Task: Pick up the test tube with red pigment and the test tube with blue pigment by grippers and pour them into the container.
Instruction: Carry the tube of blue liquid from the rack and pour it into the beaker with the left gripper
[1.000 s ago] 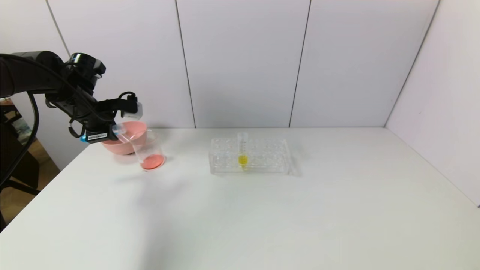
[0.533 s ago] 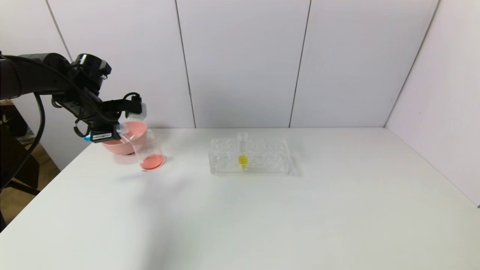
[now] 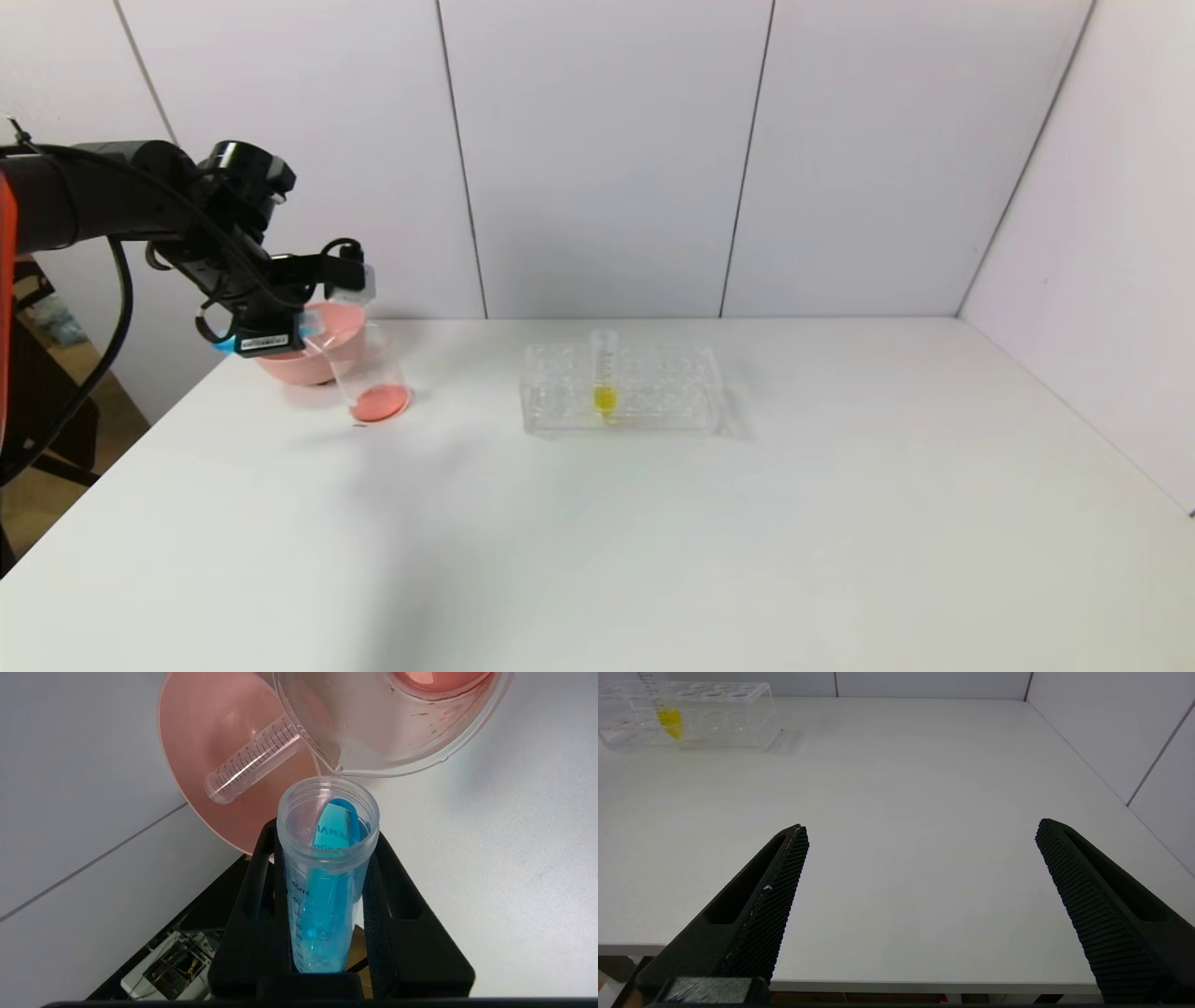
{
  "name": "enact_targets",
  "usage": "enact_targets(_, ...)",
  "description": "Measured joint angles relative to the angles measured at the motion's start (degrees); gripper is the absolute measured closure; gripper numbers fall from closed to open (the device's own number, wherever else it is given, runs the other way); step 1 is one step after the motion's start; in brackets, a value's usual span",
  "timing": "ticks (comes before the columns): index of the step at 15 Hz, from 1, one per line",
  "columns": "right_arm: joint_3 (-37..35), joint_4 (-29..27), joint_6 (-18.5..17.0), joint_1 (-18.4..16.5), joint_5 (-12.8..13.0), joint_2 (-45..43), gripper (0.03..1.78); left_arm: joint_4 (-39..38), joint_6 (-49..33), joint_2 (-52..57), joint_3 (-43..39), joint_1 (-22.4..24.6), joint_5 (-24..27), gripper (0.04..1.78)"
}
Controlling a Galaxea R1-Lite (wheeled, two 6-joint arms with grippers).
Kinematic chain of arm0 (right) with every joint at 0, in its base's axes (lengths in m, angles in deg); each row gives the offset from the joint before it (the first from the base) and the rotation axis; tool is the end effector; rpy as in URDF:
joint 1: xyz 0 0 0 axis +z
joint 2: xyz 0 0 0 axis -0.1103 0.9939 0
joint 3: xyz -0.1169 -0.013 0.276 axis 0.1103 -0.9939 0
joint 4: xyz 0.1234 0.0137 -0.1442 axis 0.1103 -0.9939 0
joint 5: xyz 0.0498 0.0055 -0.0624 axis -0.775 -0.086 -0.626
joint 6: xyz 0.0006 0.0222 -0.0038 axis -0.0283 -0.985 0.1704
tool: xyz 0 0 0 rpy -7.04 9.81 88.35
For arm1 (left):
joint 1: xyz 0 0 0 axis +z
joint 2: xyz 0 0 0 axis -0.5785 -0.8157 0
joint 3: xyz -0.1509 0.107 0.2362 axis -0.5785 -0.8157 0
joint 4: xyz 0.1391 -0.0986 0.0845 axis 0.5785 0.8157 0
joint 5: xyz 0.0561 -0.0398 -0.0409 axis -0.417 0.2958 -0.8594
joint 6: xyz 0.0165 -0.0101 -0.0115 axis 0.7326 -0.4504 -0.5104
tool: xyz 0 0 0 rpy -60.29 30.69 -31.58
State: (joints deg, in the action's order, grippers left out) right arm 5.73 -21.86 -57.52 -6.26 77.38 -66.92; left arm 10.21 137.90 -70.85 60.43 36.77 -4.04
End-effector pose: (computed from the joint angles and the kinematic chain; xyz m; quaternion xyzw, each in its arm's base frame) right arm -0.0228 0.0000 0.0747 -0.0007 0.0040 0.0006 1.0000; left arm 0.4091 0.0131 0.2245 0.5688 0.3838 -0.2116 0.6960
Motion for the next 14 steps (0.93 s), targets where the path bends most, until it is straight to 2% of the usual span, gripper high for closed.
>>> enact_targets(14, 0.00, 0.00, 0.00, 0.00, 0.00, 0.00, 0.04, -2.12, 0.00, -1.15, 0.00, -1.97, -3.91, 1.36)
